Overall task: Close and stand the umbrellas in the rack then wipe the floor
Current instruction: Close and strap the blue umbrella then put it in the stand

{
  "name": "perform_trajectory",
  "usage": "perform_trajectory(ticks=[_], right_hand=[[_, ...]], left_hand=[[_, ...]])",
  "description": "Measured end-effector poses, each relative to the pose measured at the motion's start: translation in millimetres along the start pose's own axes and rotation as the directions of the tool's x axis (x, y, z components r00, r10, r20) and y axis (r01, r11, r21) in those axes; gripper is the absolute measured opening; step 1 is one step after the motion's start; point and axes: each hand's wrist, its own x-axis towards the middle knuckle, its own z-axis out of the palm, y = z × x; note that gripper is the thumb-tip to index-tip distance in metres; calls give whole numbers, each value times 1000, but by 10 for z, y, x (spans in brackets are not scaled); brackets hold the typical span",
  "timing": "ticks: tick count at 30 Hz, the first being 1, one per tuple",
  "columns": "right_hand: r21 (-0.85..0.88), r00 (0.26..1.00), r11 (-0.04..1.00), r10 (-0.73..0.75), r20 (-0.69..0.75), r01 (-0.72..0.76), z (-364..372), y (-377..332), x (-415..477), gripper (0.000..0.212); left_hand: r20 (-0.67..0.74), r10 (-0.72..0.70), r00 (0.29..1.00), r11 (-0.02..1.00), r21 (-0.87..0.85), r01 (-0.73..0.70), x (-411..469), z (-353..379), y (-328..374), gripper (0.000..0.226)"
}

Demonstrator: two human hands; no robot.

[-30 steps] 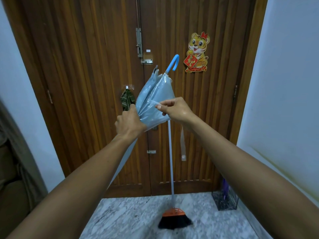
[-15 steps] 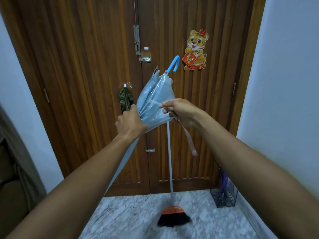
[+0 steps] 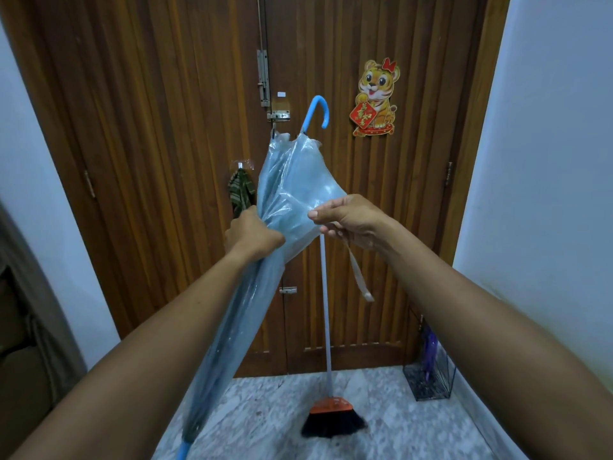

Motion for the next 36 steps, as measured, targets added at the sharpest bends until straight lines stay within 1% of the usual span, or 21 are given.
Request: perform_trajectory(ticks=[3, 5, 8, 10, 12, 14, 15, 16, 17, 18, 20, 22, 25, 26, 29, 31, 32, 33, 34, 35, 36], right_hand=[[-87, 987, 995, -59, -148, 47, 18, 92, 15, 26], [-98, 961, 991, -117, -252, 95, 35, 158, 55, 39], [-187, 902, 974, -195, -386, 131, 70, 231, 95, 56], [-178, 884, 977, -181, -431, 113, 92, 256, 104, 64], [-151, 885, 985, -141, -444, 81, 122, 243, 99, 66], [-82, 911, 996, -63, -407, 32, 139, 216, 84, 75], [-36, 934, 999, -21, -357, 9, 144, 201, 56, 82], [7, 957, 1000, 16, -289, -15, 142, 191, 36, 85], [46, 977, 999, 31, -210, -22, 120, 200, 42, 81], [88, 991, 996, 30, -133, -18, 97, 206, 33, 72], [193, 1000, 981, -31, 1, 30, 39, 210, 9, 52], [277, 989, 957, -116, 93, 86, 6, 197, -2, 46], [318, 978, 940, -170, 119, 124, 3, 158, -22, 36], [320, 977, 937, -181, 113, 137, 7, 142, -20, 33], [304, 974, 936, -212, 80, 179, 33, 92, 6, 35], [284, 977, 938, -213, 15, 200, 53, 85, 39, 33], [278, 978, 938, -208, -27, 207, 57, 96, 58, 32], [265, 977, 940, -203, -69, 214, 63, 106, 65, 32], [239, 975, 946, -197, -106, 218, 67, 122, 77, 34], [200, 972, 956, -192, -136, 216, 68, 139, 90, 37], [162, 971, 964, -184, -154, 209, 74, 163, 110, 39]], left_hand=[[120, 11, 993, 962, -271, 23, 1, -26, -13, 42], [168, 35, 985, 910, -414, 38, -31, -36, -5, 40], [195, 52, 979, 847, -528, 60, -83, -36, 22, 37], [224, 83, 971, 813, -579, 64, -99, -31, 25, 36], [266, 139, 954, 784, -618, 58, -114, -34, 25, 37], [328, 211, 921, 755, -653, 60, -141, -60, 49, 39], [378, 242, 894, 745, -662, 79, -155, -81, 66, 40], [440, 267, 858, 736, -667, 113, -172, -106, 89, 42], [508, 275, 816, 730, -663, 167, -182, -134, 104, 44], [573, 278, 771, 724, -652, 224, -194, -158, 113, 46], [655, 285, 699, 712, -633, 303, -197, -183, 99, 56], [679, 316, 662, 688, -645, 332, -208, -188, 97, 61], [683, 351, 641, 651, -670, 357, -253, -163, 127, 56], [682, 350, 643, 641, -675, 367, -278, -156, 147, 54], [685, 309, 660, 614, -674, 412, -302, -135, 158, 45], [687, 271, 674, 645, -649, 403, -282, -116, 124, 40], [674, 257, 692, 684, -633, 363, -255, -90, 90, 37], [639, 238, 731, 725, -618, 304, -220, -50, 47, 35], [575, 209, 791, 759, -606, 240, -179, 4, 0, 37], [497, 178, 849, 777, -600, 188, -150, 57, -33, 45], [433, 162, 887, 782, -604, 152, -135, 113, -57, 56]])
